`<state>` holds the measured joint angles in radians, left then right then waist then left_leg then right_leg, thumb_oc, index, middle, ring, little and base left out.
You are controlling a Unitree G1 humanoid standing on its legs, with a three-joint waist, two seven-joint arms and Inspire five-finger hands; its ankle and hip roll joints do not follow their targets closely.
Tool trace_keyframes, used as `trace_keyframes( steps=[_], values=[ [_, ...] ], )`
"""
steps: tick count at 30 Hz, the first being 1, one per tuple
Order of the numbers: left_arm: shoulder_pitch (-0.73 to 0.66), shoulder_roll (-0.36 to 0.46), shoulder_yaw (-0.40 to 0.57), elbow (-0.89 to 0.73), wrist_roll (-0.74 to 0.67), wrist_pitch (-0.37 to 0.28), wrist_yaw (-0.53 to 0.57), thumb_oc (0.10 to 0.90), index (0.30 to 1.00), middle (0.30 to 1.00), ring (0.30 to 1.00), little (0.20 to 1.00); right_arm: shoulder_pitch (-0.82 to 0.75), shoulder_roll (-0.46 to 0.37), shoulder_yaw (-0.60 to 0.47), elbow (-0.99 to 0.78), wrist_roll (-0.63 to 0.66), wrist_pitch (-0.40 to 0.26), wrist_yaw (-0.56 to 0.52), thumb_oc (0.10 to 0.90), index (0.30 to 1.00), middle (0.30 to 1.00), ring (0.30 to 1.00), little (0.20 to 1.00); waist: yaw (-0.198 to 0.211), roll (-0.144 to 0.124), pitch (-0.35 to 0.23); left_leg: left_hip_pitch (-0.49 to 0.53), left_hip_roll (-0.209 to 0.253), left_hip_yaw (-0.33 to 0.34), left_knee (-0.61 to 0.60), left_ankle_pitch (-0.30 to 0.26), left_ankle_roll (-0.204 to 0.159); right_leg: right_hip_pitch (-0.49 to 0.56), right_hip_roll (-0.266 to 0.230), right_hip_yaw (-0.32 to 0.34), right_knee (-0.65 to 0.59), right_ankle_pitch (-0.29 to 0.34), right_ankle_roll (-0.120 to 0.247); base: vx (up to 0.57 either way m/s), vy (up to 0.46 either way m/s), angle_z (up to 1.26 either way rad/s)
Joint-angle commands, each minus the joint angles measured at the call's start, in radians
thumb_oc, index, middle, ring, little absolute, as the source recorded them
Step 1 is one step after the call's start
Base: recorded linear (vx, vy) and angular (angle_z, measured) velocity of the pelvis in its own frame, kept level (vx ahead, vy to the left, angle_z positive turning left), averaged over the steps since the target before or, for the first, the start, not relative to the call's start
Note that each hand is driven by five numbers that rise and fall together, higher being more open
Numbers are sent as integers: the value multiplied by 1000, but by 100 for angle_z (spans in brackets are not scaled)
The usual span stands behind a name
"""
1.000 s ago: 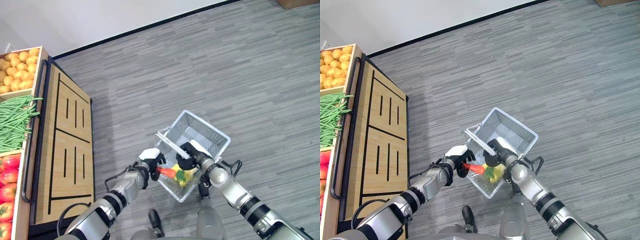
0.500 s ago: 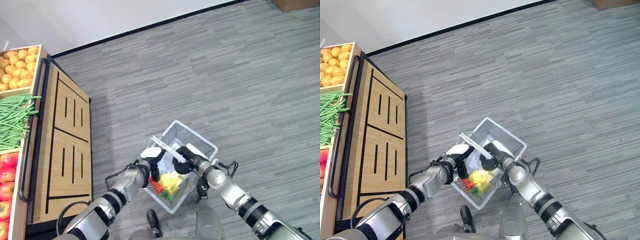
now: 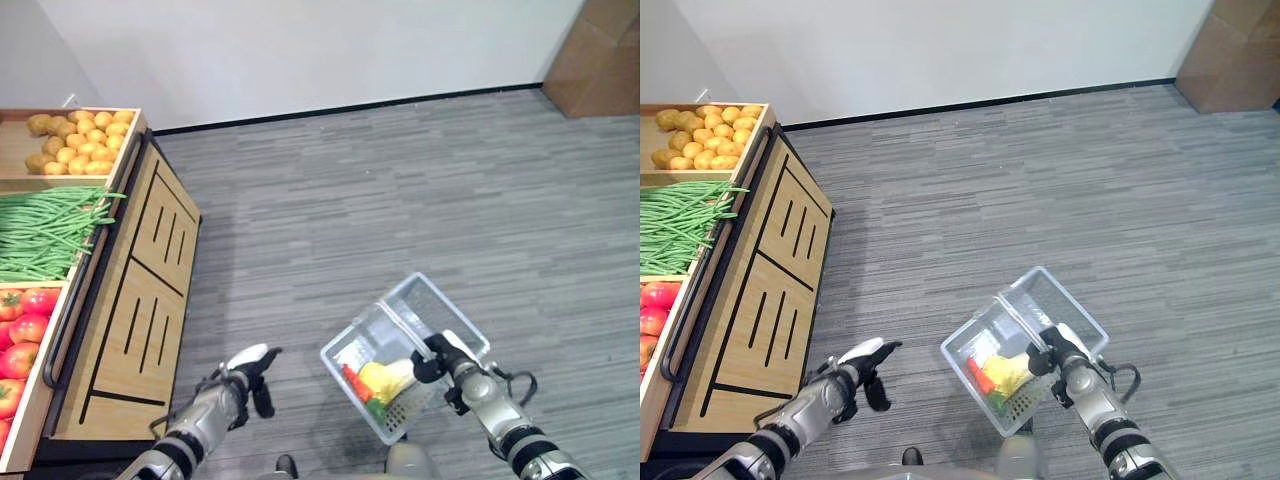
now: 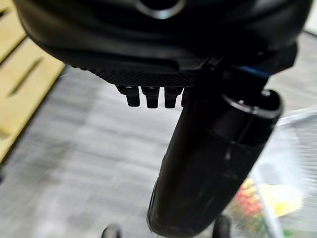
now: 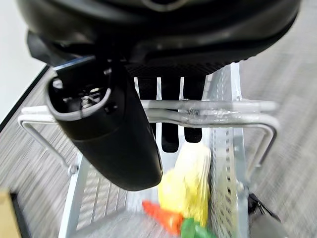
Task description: Get the vegetables into the basket
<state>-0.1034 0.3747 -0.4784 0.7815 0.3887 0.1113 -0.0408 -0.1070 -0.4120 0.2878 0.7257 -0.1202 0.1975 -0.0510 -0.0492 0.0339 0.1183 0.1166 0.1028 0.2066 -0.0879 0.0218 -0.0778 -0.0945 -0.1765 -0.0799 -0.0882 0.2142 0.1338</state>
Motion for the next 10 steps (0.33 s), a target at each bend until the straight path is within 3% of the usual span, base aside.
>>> trace_keyframes(
  steps=[1, 10],
  values=[
    [-52, 3, 20, 69, -69, 0, 54, 900, 1000, 1000, 1000, 1000, -70, 4, -25, -35, 33, -67, -62, 400, 300, 300, 300, 300, 12, -27, -80, -88, 16, -86, 21, 20, -16, 69, -75, -24, 38, -115, 69, 8, -7, 19],
    [-22, -68, 151, 339, -185, 14, 102, 900, 1000, 1000, 1000, 1000, -35, 9, -77, 226, 11, -55, -87, 400, 300, 300, 300, 300, 26, -44, -100, -79, 15, -98, 18, 20, -14, 87, -72, -33, 37, -118, 66, 2, -2, 2]
  ],
)
